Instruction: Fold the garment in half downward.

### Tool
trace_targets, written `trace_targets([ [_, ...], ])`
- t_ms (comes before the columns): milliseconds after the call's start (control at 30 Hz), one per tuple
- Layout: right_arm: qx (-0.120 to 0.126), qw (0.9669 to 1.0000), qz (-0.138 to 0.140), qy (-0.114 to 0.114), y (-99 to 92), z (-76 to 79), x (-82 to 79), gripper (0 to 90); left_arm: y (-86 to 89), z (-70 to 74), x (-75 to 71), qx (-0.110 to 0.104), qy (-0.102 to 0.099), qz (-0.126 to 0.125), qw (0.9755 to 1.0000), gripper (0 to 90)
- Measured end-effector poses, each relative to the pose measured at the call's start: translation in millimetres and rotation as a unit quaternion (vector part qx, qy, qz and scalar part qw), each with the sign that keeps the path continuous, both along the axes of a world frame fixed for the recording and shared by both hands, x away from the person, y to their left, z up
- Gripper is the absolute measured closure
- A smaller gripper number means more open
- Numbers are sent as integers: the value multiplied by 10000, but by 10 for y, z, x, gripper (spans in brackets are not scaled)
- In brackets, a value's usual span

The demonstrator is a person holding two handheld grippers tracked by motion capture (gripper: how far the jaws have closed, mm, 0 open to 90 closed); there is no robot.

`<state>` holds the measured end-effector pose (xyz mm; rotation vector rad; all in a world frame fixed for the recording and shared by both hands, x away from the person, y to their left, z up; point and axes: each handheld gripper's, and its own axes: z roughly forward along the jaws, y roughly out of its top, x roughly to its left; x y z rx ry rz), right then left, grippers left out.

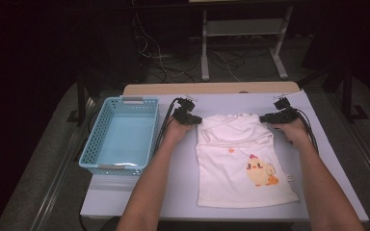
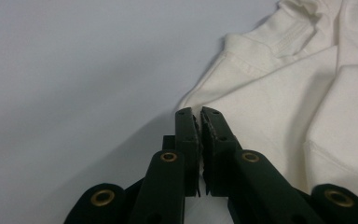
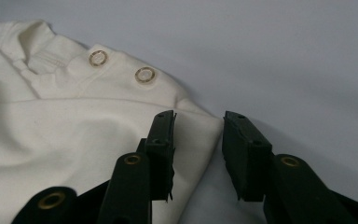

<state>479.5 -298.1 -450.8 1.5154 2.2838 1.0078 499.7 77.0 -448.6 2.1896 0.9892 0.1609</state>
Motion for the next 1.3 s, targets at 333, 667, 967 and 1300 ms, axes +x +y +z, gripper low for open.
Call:
trace_targets([
  [333, -22, 10000, 86, 44, 6, -15, 3, 739, -2, 0, -2, -3, 9, 24, 10000, 847],
  [667, -30, 9996, 268, 20, 36, -17, -7, 862, 2, -1, -12, -27, -6, 56, 10000, 854],
  [967, -299, 9994, 143, -131, 1, 58, -3, 869, 63, 70, 12, -226, -78, 62, 9997, 863],
  [1300, -156, 9990, -8, -416, -101, 245, 4, 869, 58, 203, 37, -204, -264, 101, 9994, 865],
])
